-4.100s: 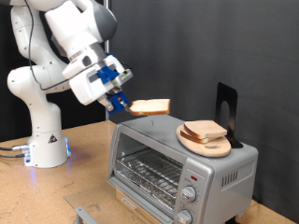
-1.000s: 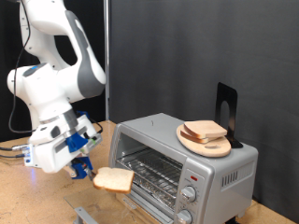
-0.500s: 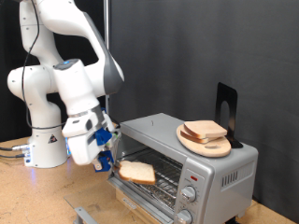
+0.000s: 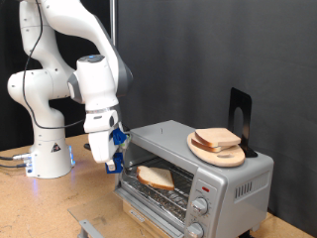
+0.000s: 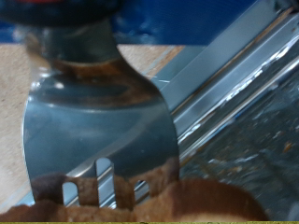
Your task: Make a piece of toast with the oven
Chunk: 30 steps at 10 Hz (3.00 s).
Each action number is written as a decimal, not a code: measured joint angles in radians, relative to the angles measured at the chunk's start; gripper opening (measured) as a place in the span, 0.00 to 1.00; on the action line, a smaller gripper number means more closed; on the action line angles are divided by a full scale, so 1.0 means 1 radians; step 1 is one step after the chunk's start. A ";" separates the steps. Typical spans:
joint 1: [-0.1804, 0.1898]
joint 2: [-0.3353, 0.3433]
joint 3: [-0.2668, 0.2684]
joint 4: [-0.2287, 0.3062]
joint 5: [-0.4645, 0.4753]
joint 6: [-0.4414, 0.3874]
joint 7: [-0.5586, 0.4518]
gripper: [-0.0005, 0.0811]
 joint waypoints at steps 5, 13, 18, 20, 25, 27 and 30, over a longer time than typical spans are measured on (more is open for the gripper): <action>-0.012 -0.044 -0.004 -0.030 0.007 -0.016 -0.003 0.54; 0.011 -0.058 0.025 -0.008 0.086 -0.025 0.032 0.54; -0.004 -0.063 0.021 -0.021 0.084 -0.069 0.033 0.54; -0.013 -0.074 -0.004 -0.036 0.100 -0.083 0.024 0.54; -0.033 -0.154 -0.128 -0.074 0.140 -0.119 -0.114 0.54; -0.039 -0.216 -0.179 -0.086 0.153 -0.148 -0.162 0.54; -0.038 -0.204 -0.191 -0.061 0.177 -0.154 -0.173 0.54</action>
